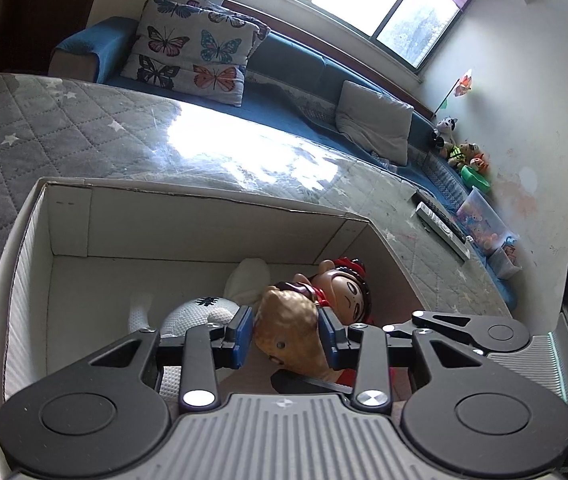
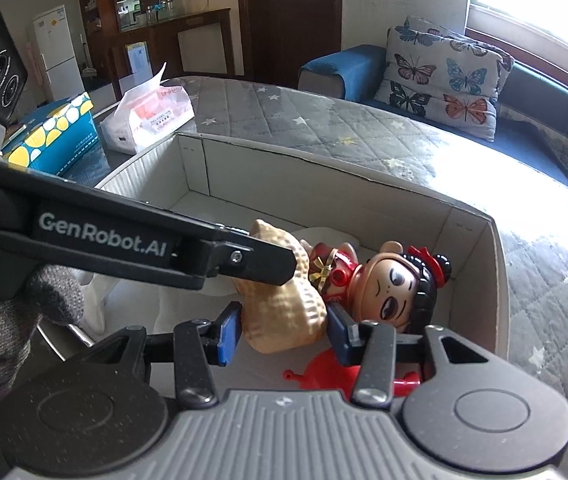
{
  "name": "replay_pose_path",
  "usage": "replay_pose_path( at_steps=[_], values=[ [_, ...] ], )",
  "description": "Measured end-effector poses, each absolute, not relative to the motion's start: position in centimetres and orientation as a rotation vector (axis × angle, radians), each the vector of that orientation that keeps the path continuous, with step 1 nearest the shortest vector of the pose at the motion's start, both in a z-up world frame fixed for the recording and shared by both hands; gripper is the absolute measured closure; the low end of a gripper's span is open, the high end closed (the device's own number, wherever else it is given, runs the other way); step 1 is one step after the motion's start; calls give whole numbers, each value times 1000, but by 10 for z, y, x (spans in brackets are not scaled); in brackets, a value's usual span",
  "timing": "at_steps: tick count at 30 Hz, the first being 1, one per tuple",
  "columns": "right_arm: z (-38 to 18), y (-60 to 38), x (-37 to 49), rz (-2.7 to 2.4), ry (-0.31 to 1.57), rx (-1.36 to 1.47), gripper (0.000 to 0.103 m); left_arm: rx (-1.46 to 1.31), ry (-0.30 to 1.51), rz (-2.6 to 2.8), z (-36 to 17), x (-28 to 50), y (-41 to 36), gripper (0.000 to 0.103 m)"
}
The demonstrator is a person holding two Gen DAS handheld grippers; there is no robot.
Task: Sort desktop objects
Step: 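Lift the peanut toy with the left gripper and lower it into the box, then open the left gripper to release the peanut beside the rabbit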
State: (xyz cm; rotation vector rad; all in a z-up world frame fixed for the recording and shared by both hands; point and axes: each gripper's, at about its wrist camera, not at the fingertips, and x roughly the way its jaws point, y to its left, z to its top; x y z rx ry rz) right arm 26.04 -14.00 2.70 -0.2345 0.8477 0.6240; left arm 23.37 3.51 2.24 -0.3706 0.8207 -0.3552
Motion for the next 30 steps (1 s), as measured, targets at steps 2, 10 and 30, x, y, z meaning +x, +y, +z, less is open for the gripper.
replay_pose_path(
  at_steps=[2,10,30],
  values=[
    [28,-141,260,625,846,-231,57,-369,821,-353,23,234,35,64],
    [30,-141,256,631,838,-224,57,-353,817,-346,26,230,33,64],
    [55,-157,234,626,768,-184,56,-341,774,-356,45,209,27,64]
  ],
)
